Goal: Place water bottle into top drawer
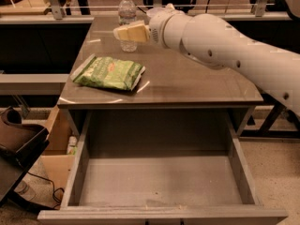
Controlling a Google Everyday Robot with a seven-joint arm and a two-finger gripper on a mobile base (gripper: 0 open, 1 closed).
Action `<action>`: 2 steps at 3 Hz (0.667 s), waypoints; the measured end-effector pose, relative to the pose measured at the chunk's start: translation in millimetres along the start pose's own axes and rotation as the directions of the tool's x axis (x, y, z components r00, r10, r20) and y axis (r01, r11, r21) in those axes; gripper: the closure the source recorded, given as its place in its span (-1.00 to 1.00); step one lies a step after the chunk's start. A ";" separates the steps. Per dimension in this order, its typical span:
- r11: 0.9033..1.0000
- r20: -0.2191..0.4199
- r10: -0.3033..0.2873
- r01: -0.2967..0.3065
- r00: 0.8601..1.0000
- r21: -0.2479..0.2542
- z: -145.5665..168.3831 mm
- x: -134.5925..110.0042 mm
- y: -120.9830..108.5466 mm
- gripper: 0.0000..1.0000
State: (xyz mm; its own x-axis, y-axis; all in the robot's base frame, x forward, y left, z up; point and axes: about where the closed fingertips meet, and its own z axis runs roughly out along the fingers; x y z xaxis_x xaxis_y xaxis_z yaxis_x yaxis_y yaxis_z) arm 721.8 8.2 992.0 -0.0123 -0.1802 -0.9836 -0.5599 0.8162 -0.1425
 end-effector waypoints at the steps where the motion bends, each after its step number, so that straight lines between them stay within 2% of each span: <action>1: 0.999 -0.024 0.008 -0.009 1.000 -0.032 36.2 7.2 -4.1 -1.00; 2: 0.998 -0.024 0.030 -0.032 0.999 -0.062 71.1 13.5 -8.2 -1.00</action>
Offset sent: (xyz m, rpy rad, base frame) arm 0.1108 0.0474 -0.0338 0.0494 0.0704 0.0893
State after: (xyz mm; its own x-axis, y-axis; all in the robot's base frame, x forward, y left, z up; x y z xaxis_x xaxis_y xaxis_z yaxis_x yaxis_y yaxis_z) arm 785.1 38.2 972.0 -0.0491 -0.1685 -0.9845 -0.6098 0.7857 -0.1040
